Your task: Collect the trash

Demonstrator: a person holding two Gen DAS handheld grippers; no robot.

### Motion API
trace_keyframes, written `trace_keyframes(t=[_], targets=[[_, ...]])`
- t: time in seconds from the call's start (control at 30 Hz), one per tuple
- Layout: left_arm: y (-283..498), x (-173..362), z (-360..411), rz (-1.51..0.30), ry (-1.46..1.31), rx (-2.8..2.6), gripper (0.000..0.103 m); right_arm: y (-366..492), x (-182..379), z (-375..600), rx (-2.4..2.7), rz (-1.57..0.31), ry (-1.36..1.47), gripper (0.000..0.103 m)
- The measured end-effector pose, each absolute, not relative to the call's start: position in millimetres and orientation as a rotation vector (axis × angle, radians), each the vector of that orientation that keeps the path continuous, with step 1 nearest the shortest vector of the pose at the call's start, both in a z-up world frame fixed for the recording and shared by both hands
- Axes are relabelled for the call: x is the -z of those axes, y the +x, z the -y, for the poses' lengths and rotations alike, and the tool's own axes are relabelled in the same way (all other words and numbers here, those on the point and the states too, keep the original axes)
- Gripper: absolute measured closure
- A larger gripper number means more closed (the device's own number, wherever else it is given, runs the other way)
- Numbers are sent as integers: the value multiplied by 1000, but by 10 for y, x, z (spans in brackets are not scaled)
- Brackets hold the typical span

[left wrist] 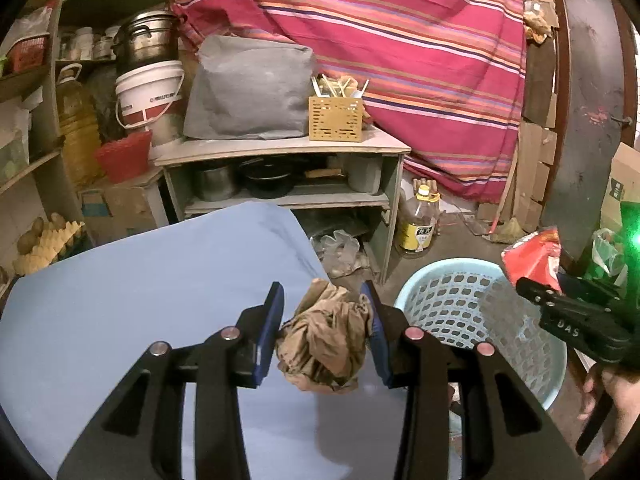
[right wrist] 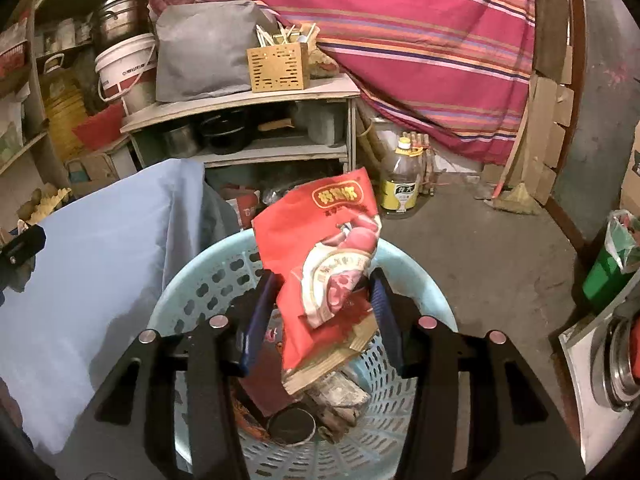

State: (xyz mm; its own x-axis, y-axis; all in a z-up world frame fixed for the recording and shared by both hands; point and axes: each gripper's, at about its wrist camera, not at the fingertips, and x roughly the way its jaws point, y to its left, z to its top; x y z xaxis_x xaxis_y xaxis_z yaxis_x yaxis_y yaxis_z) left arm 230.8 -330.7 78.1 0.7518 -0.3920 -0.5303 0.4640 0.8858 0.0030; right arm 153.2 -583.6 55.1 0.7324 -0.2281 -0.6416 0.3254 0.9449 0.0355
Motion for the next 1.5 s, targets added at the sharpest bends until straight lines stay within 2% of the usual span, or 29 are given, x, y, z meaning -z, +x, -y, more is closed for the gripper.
trace_keyframes(t=[0.07,0.23,0.4,0.9,1.0,1.03,1.07,1.43,1.5], targets=[[2307,-782,3328,-546,138,470,63,1543,-563,5806,322,-669,140,33],[2243,-778,3432,-530,152,472,63,1476,-657,5777,332,-616,145,28],[2195,-746,3608,-520,152,496,63,1264,-828,5838,367,-535,160,19],[2113,-490,4665,-472,224,556,61,832,-944,6349,484,-449,275,15],[2132,-486,4715,-463,215,555,52,812,-931,6415,489,-449,298,15],[2134,-482,4726,-461,211,553,38,807,-925,6427,493,-449,303,15],[2127,-476,4728,-454,205,544,29,796,-919,6451,496,-450,315,15],[2083,-484,4672,-448,212,520,26,804,-879,6462,500,-464,336,15],[2051,-507,4607,-447,207,510,22,813,-870,6448,498,-464,334,15]])
